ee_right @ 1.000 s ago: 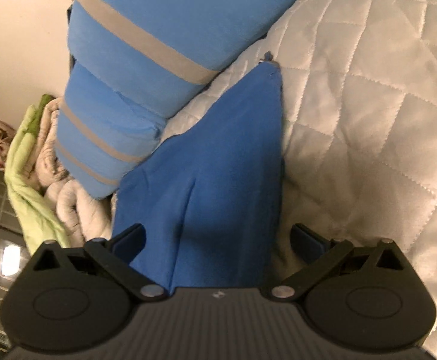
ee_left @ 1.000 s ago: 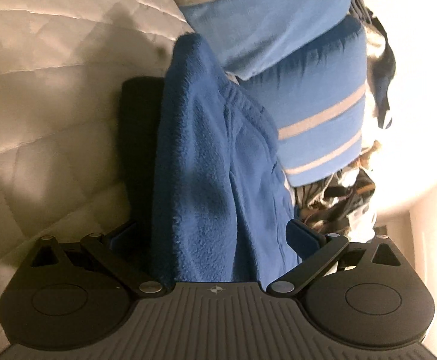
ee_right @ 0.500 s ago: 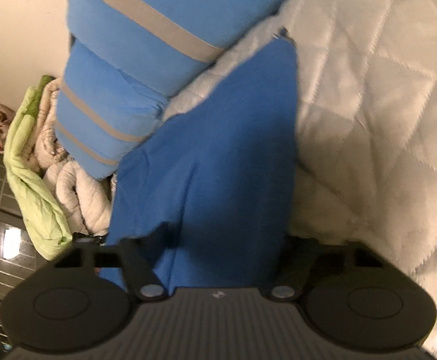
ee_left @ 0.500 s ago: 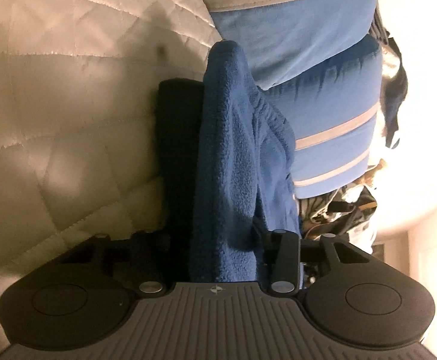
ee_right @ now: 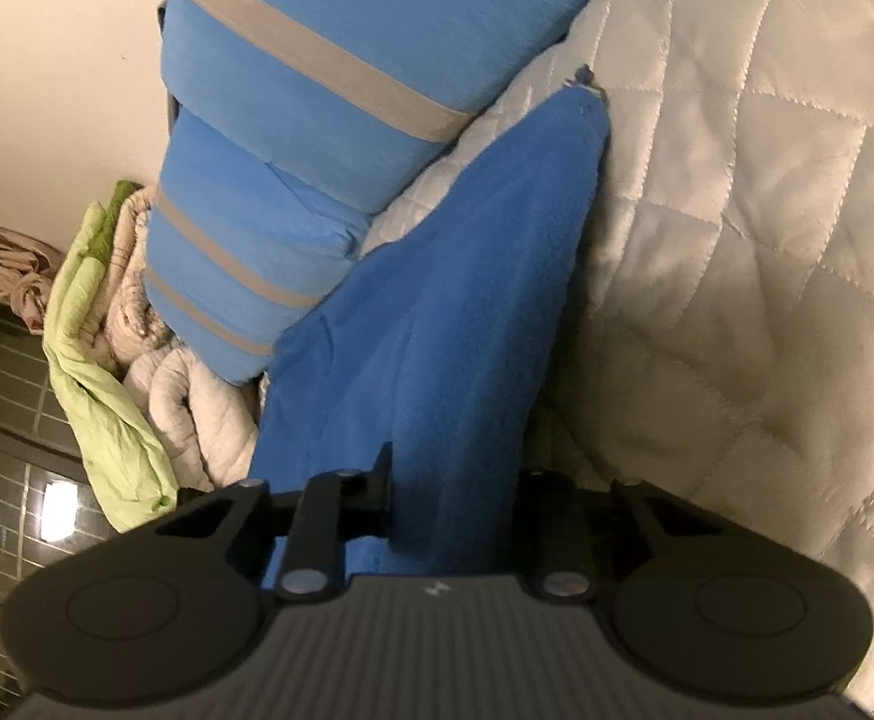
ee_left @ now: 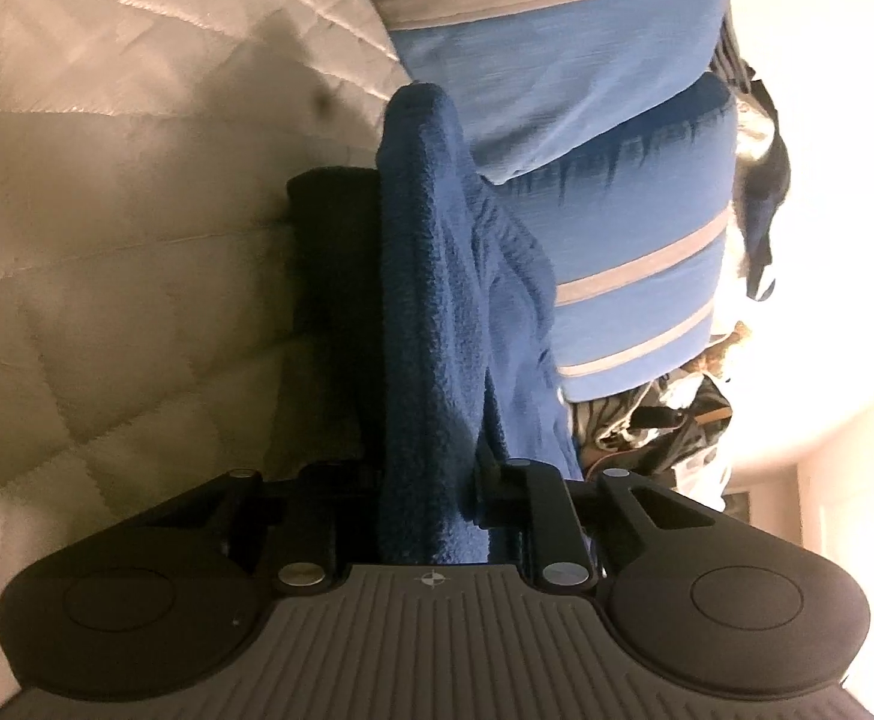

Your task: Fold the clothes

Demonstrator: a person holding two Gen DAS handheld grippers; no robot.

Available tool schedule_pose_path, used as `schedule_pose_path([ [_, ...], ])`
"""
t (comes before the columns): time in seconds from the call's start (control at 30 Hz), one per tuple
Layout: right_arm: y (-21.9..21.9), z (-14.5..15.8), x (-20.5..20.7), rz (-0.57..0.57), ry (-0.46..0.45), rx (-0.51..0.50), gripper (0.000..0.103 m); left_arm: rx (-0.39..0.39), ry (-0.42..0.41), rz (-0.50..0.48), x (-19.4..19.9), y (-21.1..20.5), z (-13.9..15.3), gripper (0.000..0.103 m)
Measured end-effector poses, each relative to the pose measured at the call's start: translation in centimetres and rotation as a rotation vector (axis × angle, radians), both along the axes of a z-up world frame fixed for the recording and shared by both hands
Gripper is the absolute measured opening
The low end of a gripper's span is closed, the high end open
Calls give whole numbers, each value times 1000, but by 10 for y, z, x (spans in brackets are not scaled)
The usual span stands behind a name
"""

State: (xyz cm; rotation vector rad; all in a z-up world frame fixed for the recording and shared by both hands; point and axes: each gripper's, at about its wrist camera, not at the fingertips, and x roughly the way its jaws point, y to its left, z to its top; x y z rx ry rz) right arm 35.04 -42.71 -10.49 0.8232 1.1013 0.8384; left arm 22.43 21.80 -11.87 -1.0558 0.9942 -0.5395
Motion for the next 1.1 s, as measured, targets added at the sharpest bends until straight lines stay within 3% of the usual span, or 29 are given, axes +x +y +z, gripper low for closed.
schedule_pose_path([
  [0.37, 6, 47, -18, -22, -94, 43, 24, -15, -100, -18, -9, -10, 43, 21],
  [0.87, 5, 147, -37, -21, -266, 93, 23, 32, -254, -59, -16, -21, 139, 21],
  [1.1, 7, 177, -42, -18, -308, 86, 23, 60, -295, -66, -23, -21, 161, 21],
])
